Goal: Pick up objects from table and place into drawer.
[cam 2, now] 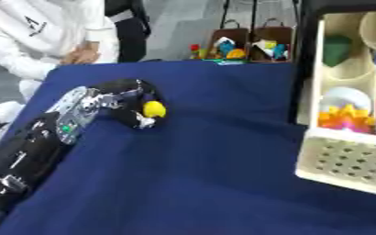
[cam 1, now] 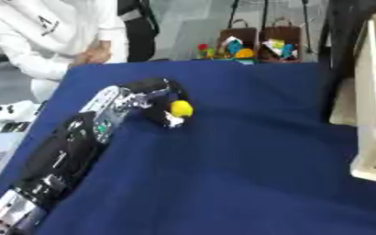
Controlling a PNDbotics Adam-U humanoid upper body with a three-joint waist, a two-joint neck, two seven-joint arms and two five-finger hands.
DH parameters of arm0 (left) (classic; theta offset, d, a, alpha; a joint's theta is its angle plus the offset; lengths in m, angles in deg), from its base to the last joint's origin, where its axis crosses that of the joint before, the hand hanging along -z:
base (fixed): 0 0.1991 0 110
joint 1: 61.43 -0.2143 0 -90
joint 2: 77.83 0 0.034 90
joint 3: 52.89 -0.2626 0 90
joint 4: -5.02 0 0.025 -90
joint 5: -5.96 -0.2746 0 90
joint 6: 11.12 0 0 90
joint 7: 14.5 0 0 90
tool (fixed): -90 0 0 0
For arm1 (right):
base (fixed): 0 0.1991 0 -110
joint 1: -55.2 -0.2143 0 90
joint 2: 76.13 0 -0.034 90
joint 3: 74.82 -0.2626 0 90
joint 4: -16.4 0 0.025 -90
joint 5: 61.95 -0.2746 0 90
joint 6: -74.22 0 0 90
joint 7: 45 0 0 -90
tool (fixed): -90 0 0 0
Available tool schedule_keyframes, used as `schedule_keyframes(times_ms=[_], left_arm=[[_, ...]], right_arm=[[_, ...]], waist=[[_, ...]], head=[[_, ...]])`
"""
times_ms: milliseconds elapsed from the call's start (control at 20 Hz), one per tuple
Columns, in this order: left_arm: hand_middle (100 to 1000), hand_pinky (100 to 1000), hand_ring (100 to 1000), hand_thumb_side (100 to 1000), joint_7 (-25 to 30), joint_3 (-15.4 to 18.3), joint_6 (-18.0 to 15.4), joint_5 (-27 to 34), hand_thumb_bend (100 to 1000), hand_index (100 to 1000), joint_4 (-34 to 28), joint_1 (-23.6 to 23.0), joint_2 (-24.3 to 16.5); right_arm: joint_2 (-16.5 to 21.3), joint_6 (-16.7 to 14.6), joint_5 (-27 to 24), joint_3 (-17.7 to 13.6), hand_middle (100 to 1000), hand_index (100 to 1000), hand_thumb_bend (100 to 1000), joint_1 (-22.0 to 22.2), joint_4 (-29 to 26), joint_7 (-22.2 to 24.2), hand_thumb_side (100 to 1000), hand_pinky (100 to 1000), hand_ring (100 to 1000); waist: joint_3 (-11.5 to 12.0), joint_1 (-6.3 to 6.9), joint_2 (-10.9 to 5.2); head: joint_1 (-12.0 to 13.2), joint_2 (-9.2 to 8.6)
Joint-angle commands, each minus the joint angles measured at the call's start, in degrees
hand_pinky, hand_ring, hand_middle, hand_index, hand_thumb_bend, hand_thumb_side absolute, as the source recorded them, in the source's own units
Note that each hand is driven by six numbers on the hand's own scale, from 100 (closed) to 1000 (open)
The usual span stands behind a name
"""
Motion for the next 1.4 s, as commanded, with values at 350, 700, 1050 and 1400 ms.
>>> schedule_keyframes(times_ms=[350,700,1050,1400], left_arm=[[576,324,465,538,0.05,-0.92,0.44,2.31,297,774,0.11,-2.29,-0.98],[559,280,460,445,-0.50,-0.85,0.82,3.54,197,736,-0.06,-2.82,-1.40],[542,208,441,398,-3.80,-0.94,1.23,3.88,100,697,-0.43,-3.29,-1.77],[546,192,441,380,-4.58,-1.46,1.22,3.75,100,690,-1.47,-3.41,-2.26]], right_arm=[[0.89,-4.48,-0.85,-1.52,610,755,100,0.37,-0.87,-4.18,1000,584,618],[0.83,-4.86,-1.31,-2.06,609,750,100,0.48,-0.87,-4.18,1000,582,617],[0.86,-5.36,-1.84,-2.49,610,747,100,0.64,-0.87,-4.18,1000,581,618],[0.91,-5.45,-2.23,-2.72,611,747,100,0.91,-0.87,-4.18,1000,583,620]], waist=[[0.55,-0.61,-1.40],[0.81,-0.77,-1.62],[1.06,-0.94,-1.95],[1.29,-0.94,-2.70]], head=[[-1.71,1.02],[-2.08,1.23],[-2.21,1.44],[-2.10,1.64]])
